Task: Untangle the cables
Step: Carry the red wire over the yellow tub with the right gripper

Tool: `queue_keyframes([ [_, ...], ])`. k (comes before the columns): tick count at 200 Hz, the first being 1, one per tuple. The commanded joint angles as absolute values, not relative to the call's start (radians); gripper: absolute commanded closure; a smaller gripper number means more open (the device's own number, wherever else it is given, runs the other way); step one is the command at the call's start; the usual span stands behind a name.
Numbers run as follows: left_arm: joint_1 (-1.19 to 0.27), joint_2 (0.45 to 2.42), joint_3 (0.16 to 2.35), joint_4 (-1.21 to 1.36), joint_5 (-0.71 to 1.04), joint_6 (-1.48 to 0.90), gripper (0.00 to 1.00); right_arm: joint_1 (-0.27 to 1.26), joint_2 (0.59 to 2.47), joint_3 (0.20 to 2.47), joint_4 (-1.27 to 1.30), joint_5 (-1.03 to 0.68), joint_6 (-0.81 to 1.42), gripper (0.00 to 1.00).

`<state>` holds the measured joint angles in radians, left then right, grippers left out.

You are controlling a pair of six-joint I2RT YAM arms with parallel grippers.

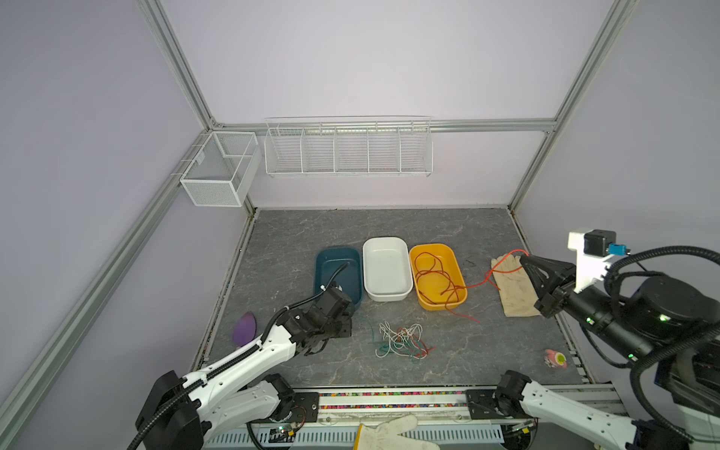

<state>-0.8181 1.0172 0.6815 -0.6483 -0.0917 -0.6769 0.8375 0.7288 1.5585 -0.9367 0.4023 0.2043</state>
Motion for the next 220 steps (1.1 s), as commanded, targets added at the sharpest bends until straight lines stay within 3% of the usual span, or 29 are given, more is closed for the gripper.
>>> queue_keyframes([
  [1, -0.814, 0.977, 0.736, -0.719, -0.110, -0.677, 0.46, 0.836, 0.741, 1.510, -0.858, 0.384, 0.197, 0.94],
  [40, -0.814, 0.947, 0.828, -0.804, -0.150, -0.619, 0.18, 0.835, 0.761, 1.460, -0.809, 0.371, 0.198, 0.94],
  [58, -0.814, 0.931, 0.873, -0.836, -0.183, -0.562, 0.00, 0.834, 0.766, 1.433, -0.782, 0.389, 0.185, 0.94],
  [135, -0.813, 0.693, 0.784, -0.646, -0.377, -0.290, 0.01, 0.763, 0.820, 1.353, -0.724, 0.424, 0.157, 0.94],
  [220, -0.813, 0.619, 0.692, -0.609, -0.429, -0.287, 0.01, 0.563, 0.894, 1.318, -0.644, 0.239, 0.258, 0.94],
])
